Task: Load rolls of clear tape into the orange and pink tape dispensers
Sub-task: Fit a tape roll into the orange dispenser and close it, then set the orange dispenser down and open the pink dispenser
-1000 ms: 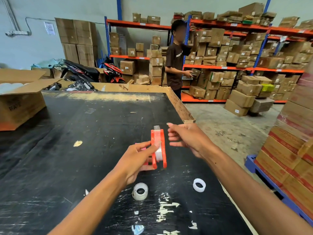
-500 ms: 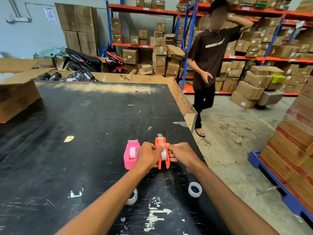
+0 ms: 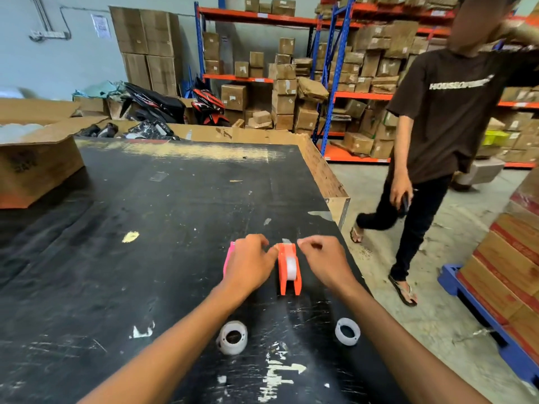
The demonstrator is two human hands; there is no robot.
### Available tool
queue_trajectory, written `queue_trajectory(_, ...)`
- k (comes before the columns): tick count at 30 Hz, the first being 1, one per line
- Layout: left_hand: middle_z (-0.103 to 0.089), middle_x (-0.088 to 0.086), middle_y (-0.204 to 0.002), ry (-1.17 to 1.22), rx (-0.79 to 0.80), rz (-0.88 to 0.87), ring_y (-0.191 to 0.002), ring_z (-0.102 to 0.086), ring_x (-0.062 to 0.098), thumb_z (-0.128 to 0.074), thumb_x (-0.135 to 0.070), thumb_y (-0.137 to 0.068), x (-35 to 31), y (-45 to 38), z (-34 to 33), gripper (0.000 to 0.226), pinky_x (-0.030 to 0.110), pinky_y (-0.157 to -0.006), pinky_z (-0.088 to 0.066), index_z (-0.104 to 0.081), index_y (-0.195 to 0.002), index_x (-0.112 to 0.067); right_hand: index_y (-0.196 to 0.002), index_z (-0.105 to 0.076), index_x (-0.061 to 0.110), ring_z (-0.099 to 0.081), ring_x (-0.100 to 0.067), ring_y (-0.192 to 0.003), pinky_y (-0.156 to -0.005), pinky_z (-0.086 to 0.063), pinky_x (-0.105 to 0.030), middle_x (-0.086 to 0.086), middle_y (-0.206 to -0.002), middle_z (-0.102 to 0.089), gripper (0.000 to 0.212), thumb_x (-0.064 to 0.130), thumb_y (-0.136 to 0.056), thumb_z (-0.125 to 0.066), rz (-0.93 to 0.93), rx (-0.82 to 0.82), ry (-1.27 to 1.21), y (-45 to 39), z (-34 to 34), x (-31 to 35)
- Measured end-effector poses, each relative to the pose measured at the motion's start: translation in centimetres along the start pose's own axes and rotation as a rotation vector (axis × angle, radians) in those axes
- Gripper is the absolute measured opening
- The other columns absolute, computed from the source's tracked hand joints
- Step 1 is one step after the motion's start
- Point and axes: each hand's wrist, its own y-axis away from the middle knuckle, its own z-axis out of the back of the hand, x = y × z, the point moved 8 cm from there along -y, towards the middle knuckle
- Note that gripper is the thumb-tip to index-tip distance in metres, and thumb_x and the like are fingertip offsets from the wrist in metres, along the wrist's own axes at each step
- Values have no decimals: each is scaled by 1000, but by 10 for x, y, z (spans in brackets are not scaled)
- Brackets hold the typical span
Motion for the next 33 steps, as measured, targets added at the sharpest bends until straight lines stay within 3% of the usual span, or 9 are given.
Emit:
queue_trajectory(2, -72, 11, -104, -23, -45, -3, -103, -65, 31, -64, -29, -80, 11, 0, 24, 41, 42, -91, -52, -64, -115, -9, -80, -75, 2, -64, -18, -73, -74, -49, -32, -8, -78, -73, 20, 14, -88, -61, 98, 4, -28, 4, -5, 29)
queue_trajectory(5, -64, 13, -113, -119, 49, 2, -108, -60, 32, -72, -32, -67, 36, 5, 36, 61, 42, -92, -49, -58, -122, -10, -76, -75, 8, -61, -19, -67, -69, -51, -31, -13, -72, -72, 17, 16, -85, -63, 127, 142, 33, 6, -37, 55)
queue_trajectory(8, -70, 5, -94, -125, 200, -25, -88, -63, 27, -69, -53, -53, 52, 13, 27, 56, 41, -81, -52, -63, -101, -23, -65, -68, 7, -53, -23, -65, -68, -52, -35, -14, -65, -63, 23, 22, -82, -62, 83, 253, 256, 7, -74, 62)
queue_trajectory(10, -63, 0, -75, -101, 206, -41, -70, -56, 23, -73, -48, -62, 55, 18, 24, 29, 40, -72, -50, -60, -73, -25, -76, -66, 7, -57, -31, -76, -69, -47, -36, -14, -79, -66, 23, 29, -82, -60, 57, 283, 447, 12, -93, 65)
queue_trajectory(11, -59, -1, -73, -92, 188, -57, -69, -53, 22, -74, -45, -67, 56, 20, 23, 27, 40, -69, -49, -57, -69, -24, -87, -66, 7, -61, -36, -87, -72, -47, -36, -17, -92, -68, 26, 32, -83, -60, 51, 279, 508, 14, -99, 67)
queue_trajectory(15, -64, -1, -97, -126, 61, -92, -94, -61, 25, -71, -51, -69, 67, 25, 24, 45, 33, -70, -44, -58, -100, -20, -104, -59, 4, -58, -39, -110, -79, -46, -38, -19, -116, -64, 32, 30, -86, -58, 55, 220, 606, 13, -109, 75)
queue_trajectory(19, -66, -2, -96, -46, 21, -85, -90, -62, 22, -73, -56, -62, 73, 27, 25, 53, 40, -75, -50, -60, -100, -22, -107, -58, 5, -57, -39, -112, -80, -46, -37, -18, -119, -63, 35, 33, -87, -62, 28, 225, 638, 11, -111, 77)
queue_trajectory(26, -69, -2, -108, 23, -10, -100, -99, -63, 19, -79, -50, -59, 73, 28, 29, 62, 36, -82, -49, -62, -114, -26, -99, -62, 4, -62, -37, -104, -70, -43, -34, -18, -112, -67, 34, 33, -82, -68, -22, 202, 586, 10, -108, 71)
queue_trajectory(33, -68, -1, -111, -20, -12, -111, -100, -63, 21, -77, -50, -60, 71, 29, 31, 63, 35, -80, -49, -62, -115, -22, -103, -62, 2, -60, -39, -108, -79, -48, -38, -20, -115, -66, 34, 31, -87, -62, 47, 204, 662, 20, -111, 74)
